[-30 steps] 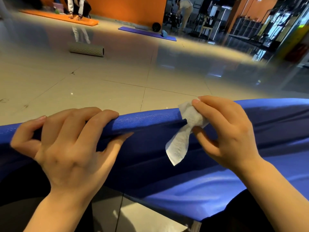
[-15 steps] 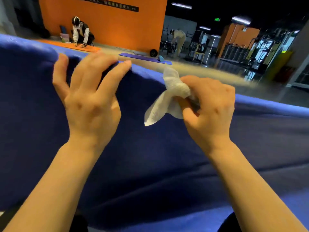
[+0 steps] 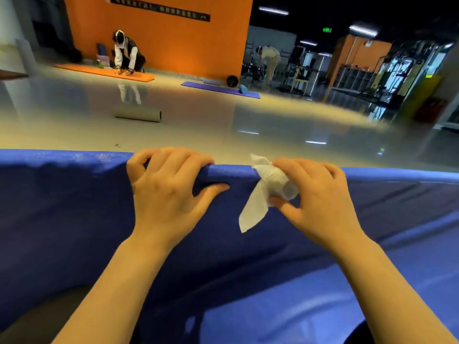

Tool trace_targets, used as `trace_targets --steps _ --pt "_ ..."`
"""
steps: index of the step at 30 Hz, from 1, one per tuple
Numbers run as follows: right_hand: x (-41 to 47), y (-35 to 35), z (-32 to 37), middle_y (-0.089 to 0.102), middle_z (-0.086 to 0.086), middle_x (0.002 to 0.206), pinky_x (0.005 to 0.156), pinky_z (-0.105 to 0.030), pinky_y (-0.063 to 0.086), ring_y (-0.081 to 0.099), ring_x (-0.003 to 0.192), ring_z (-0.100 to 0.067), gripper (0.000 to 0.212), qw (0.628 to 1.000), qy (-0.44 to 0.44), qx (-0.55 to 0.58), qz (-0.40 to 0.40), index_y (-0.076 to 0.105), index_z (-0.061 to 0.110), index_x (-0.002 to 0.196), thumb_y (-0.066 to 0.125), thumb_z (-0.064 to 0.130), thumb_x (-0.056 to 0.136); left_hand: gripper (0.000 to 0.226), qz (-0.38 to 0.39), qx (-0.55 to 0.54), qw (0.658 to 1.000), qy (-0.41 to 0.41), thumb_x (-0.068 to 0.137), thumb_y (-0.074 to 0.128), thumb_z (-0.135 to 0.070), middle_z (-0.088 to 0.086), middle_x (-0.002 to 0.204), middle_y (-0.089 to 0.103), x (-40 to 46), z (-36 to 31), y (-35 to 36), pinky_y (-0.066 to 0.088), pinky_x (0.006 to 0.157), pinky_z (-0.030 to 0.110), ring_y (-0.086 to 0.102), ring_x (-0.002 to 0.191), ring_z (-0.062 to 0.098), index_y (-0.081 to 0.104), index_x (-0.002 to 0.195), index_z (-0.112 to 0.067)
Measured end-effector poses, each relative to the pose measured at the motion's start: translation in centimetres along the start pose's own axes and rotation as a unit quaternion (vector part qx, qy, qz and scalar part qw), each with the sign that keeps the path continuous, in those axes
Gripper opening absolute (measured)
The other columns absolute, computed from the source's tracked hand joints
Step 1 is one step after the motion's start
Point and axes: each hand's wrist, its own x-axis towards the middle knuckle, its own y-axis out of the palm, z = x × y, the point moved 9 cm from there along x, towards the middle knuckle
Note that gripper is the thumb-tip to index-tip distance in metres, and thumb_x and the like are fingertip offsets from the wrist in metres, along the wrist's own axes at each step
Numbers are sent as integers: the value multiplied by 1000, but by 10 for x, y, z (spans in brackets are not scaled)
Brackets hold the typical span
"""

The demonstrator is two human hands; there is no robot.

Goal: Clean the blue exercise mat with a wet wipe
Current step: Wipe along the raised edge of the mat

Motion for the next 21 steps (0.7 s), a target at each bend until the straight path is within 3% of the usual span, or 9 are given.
trace_targets --steps 5,9,13,15,19,21 --pt "25 29 -46 56 1 77 69 -33 27 53 70 -30 31 997 64 -43 24 57 16 86 79 14 65 25 -13 5 1000 -17 79 77 -40 -3 88 69 1 -7 13 24 86 36 51 89 17 71 90 -18" --pt "42 2 -39 55 0 75 68 -34 25 51 66 -28 26 993 24 -51 -103 58 14 82 78 10 65 15 -138 50 989 -6 88 76 -28 2 85 70 2 -24 -8 22 91 34 52 88 20 72 87 -13" --pt "50 -37 -23 58 1 81 70 -33 23 50 73 -24 26 982 -14 -8 -190 63 13 88 66 5 64 17 -214 83 973 12 88 77 -25 0 98 66 -5 -36 -24 45 79 53 55 92 26 66 98 -16" --pt "54 -32 -17 60 2 84 72 -33 24 52 76 -24 28 985 -17 -2 -173 63 14 90 65 7 63 20 -194 77 978 -14 90 75 -27 2 103 65 -11 -23 -17 47 76 58 59 92 31 65 103 -15" --pt "45 12 1 60 0 82 68 -37 30 54 73 -28 25 997 -34 -5 -73 63 15 88 64 14 64 28 -100 39 987 -116 97 62 -37 11 97 68 -21 26 3 25 87 43 54 94 31 68 103 -11" --pt "39 16 8 58 0 79 64 -37 32 52 69 -28 23 997 -39 -3 -60 63 15 88 63 18 66 34 -62 21 991 -115 99 57 -42 12 99 67 -22 43 7 37 84 54 57 94 35 68 106 -11"
